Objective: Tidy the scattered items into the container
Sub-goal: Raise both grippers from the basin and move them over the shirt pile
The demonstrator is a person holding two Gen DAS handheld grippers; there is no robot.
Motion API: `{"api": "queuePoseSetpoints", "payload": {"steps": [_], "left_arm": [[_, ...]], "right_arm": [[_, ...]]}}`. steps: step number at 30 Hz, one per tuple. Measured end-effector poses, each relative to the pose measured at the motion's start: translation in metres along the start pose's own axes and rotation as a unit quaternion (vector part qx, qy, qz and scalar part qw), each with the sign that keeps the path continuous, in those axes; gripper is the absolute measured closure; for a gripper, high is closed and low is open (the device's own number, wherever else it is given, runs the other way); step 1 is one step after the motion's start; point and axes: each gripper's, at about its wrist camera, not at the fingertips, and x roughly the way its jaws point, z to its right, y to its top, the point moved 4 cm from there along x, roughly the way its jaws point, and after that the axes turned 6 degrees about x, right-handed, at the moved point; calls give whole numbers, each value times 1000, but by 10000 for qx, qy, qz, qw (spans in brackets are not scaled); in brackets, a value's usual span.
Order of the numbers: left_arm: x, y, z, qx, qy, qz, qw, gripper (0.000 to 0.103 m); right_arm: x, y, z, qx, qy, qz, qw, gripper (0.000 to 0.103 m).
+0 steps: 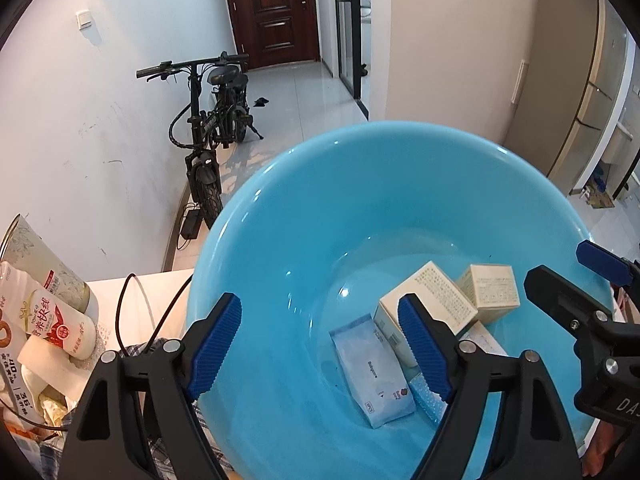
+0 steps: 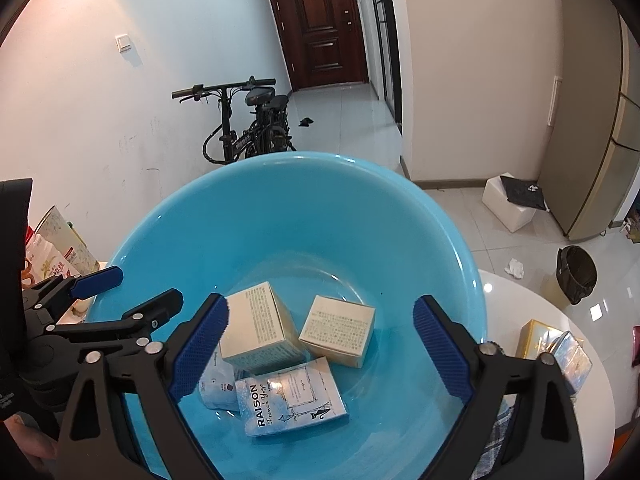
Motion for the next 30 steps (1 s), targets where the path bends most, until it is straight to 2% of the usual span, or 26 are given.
{"api": "queuePoseSetpoints", "payload": {"steps": [6,9,15,20,25,30], "left_arm": [[2,-1,2,31,66,-74,9999,19],[3,-1,2,24,24,-80,10000,14],[2,-1,2,78,91,-94,9999,14],[-5,-1,1,-80,-80,4,9999,14],[-14,-5,-2,-119,-173,39,9998,14],[-24,-11,-7,-331,-498,32,9982,14]], "right_arm": [[2,-2,4,76,-5,-72,9999,2],[2,-2,2,27,-55,-84,9999,2],[2,-2,-2,21,-55,-115,9999,1],[-4,-1,-4,96,12,-81,9999,1],[-11,-4,-8,-94,-59,-89,9999,1],[-27,-2,-11,-117,-77,-52,9999,1]]}}
